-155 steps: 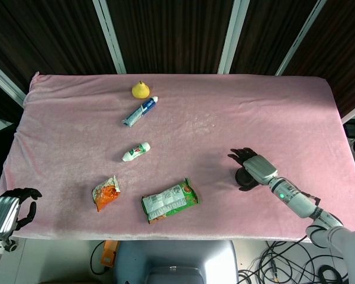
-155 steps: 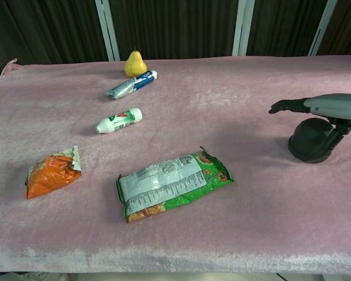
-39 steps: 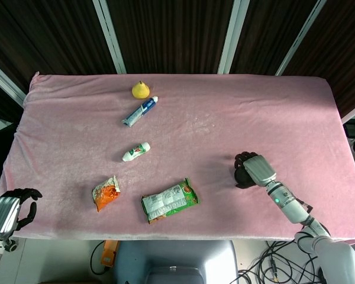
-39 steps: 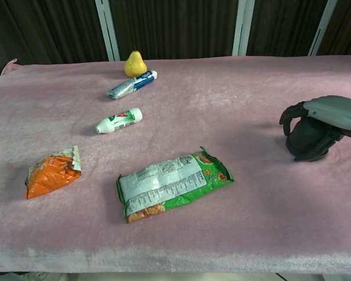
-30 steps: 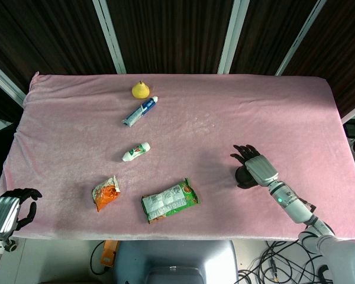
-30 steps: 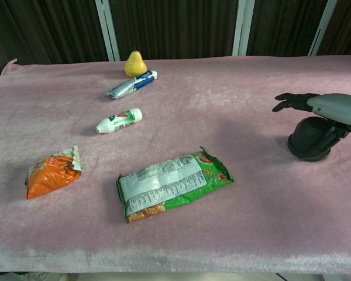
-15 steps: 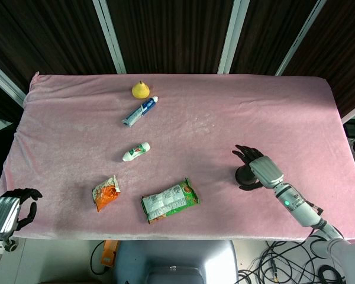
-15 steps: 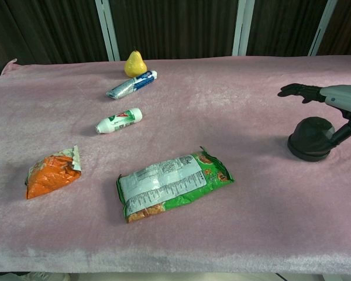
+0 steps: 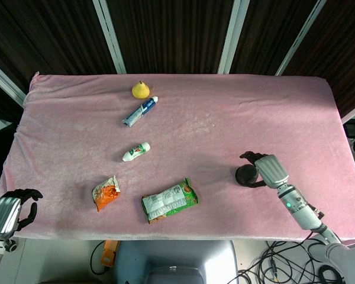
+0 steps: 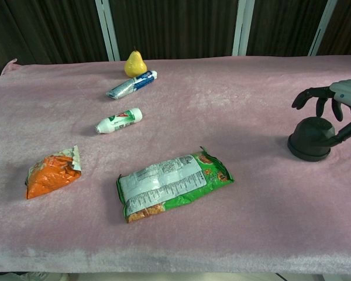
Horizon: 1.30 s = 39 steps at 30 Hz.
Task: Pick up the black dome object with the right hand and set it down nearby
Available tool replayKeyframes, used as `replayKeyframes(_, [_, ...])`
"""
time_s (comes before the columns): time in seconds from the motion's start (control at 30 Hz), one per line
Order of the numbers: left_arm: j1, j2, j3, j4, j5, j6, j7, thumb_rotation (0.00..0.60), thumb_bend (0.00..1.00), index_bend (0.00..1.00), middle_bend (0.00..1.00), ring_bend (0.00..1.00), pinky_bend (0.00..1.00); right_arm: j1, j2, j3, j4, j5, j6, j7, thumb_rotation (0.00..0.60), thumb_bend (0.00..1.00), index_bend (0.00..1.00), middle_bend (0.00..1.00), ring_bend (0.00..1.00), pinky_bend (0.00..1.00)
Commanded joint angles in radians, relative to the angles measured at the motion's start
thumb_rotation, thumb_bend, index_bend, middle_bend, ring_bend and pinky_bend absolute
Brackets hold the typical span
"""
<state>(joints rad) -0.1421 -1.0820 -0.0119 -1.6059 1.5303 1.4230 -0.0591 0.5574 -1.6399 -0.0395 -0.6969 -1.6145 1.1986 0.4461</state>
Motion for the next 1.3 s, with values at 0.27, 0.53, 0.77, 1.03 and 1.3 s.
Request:
replayKeyframes(0.27, [0.000,0.001,-0.001,0.000,0.000,0.001,-0.004,0.600,0.57,0.46,0.50,0.42,0.46,-0.002,-0.002,0.002,-0.005,0.006,-0.023,-0.029,0.600,0.22,0.55,0.52,0.61,0.82])
replayKeyframes(0.53, [0.000,0.002,-0.001,0.001,0.002,0.002,-0.009,0.600,0.57,0.46,0.50,0.42,0.46,-0.013,-0.025,0.030,0.005,0.033,-0.013,-0.072,0.600,0.22,0.78,0.65,0.72,0.92])
replayKeyframes(0.77, [0.000,0.002,-0.001,0.002,0.001,0.002,-0.010,0.600,0.57,0.46,0.50,0.42,0.46,-0.020,-0.033,0.050,0.011,0.032,0.041,-0.019,0.600,0.22,0.80,0.66,0.73,0.92])
replayKeyframes(1.03, [0.001,0.002,0.000,0.001,0.002,0.003,-0.010,0.600,0.57,0.46,0.49,0.42,0.46,-0.026,0.006,0.069,-0.055,0.035,0.089,0.088,0.600,0.22,0.80,0.66,0.73,0.93])
replayKeyframes(1.3, [0.000,0.002,-0.001,0.000,0.001,0.000,-0.009,0.600,0.57,0.46,0.49,0.42,0.46,-0.075,0.153,0.062,-0.185,0.067,0.076,-0.050,0.600,0.22,0.78,0.66,0.71,0.91])
